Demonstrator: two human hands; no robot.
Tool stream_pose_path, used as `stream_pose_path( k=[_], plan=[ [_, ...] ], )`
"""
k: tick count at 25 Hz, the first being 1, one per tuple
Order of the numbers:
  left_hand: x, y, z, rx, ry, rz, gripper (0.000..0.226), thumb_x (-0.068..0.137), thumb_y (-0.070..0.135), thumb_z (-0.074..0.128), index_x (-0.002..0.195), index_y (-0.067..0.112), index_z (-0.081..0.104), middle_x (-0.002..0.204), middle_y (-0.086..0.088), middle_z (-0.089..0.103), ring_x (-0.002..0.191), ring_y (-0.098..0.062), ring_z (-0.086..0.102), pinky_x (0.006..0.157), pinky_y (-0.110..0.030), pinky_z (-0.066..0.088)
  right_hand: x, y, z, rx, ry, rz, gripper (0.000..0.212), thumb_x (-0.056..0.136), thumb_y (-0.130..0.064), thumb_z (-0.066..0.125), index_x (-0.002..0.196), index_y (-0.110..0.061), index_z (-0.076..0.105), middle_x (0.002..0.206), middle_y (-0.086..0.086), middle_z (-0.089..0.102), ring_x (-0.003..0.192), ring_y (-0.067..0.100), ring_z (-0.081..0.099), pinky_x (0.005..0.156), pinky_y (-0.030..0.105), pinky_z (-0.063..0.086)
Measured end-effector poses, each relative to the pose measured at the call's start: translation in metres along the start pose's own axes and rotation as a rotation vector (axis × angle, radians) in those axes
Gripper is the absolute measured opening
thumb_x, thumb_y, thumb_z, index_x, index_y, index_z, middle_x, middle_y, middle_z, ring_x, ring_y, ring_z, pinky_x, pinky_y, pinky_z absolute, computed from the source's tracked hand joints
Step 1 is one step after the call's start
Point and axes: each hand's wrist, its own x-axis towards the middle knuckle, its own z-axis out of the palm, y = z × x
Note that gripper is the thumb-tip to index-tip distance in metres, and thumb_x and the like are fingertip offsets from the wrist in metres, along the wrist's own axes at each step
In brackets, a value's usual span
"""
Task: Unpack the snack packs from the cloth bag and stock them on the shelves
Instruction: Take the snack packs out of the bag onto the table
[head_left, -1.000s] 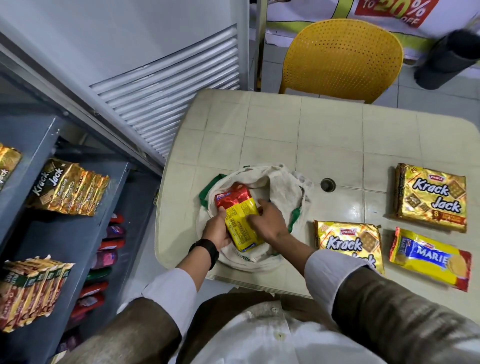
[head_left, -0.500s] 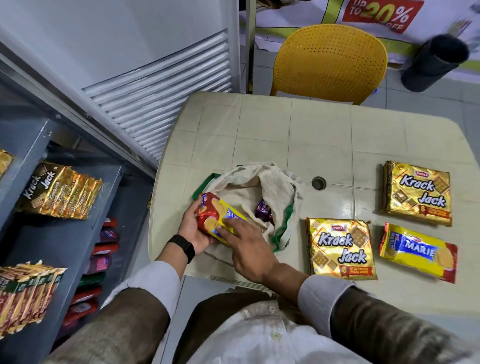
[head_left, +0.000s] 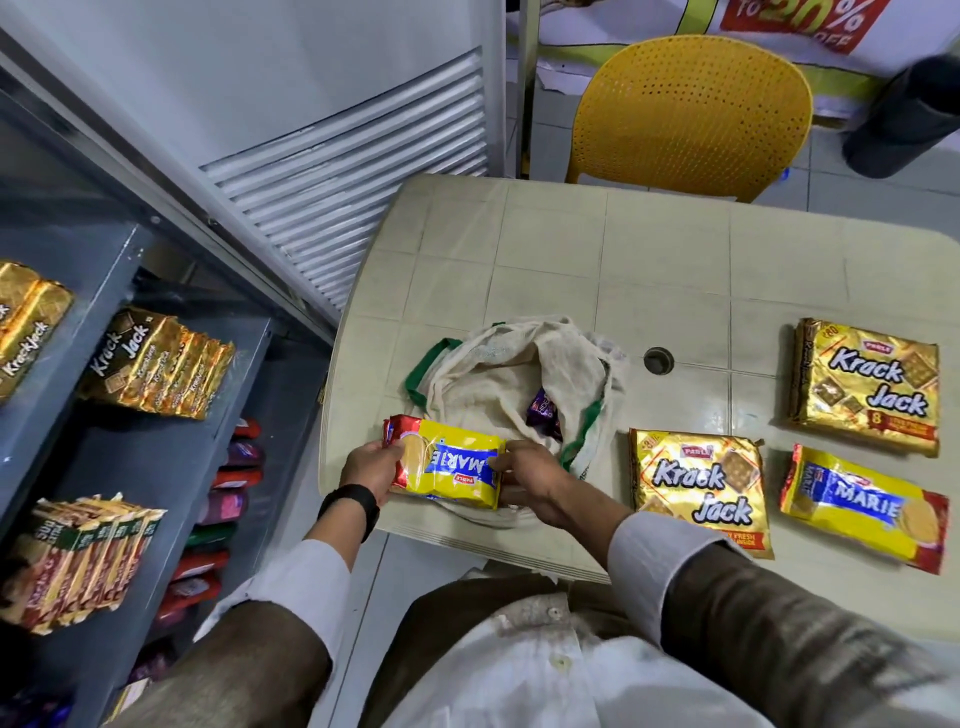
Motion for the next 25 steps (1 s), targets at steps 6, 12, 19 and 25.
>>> stream_pose_path(
  k=[6,12,19,25],
  plan=[
    [-0.031,0.039,0.022,0.065,-0.028,0.228,0.01,0.091,0.03,0.067,0.085,0.023,0.073,0.089,-0.004,0.077,0.085,-0.027,0.072,0.081,-0.039,0.057,-0.039,-0.017,-0.03,0.134,0.101,-0.195,0.033,0.09,0.004,0.064,0.118,-0.014,0.061,0.097,0.002,0.073,0.081,0.018,0.071,0.07,0.036,0.059],
    [-0.079,0.117,0.143,0.117,-0.346,0.532,0.013,0.088,0.038,0.065,0.094,0.036,0.077,0.1,0.003,0.078,0.095,-0.02,0.072,0.088,-0.038,0.056,-0.074,-0.052,-0.147,0.435,0.313,-0.389,0.041,0.09,0.007,0.062,0.127,-0.011,0.06,0.114,0.01,0.073,0.091,0.025,0.071,0.055,0.026,0.057],
    [-0.079,0.188,0.337,0.668,-0.555,0.621,0.065,0.097,0.066,0.036,0.124,0.017,0.069,0.134,-0.009,0.067,0.123,-0.025,0.062,0.11,-0.039,0.043,-0.049,-0.059,-0.27,0.696,0.328,-0.177,0.049,0.08,-0.01,0.069,0.12,-0.021,0.044,0.119,0.025,0.066,0.081,0.03,0.06,0.066,0.038,0.049],
    [-0.058,0.209,0.425,0.862,-0.541,0.506,0.076,0.099,0.069,0.024,0.138,0.014,0.061,0.146,-0.01,0.057,0.132,-0.027,0.053,0.111,-0.034,0.036,-0.025,-0.061,-0.305,0.906,0.237,-0.027,0.009,0.094,-0.004,0.053,0.099,-0.003,0.06,0.095,0.019,0.066,0.08,0.03,0.064,0.077,0.042,0.055]
  ],
)
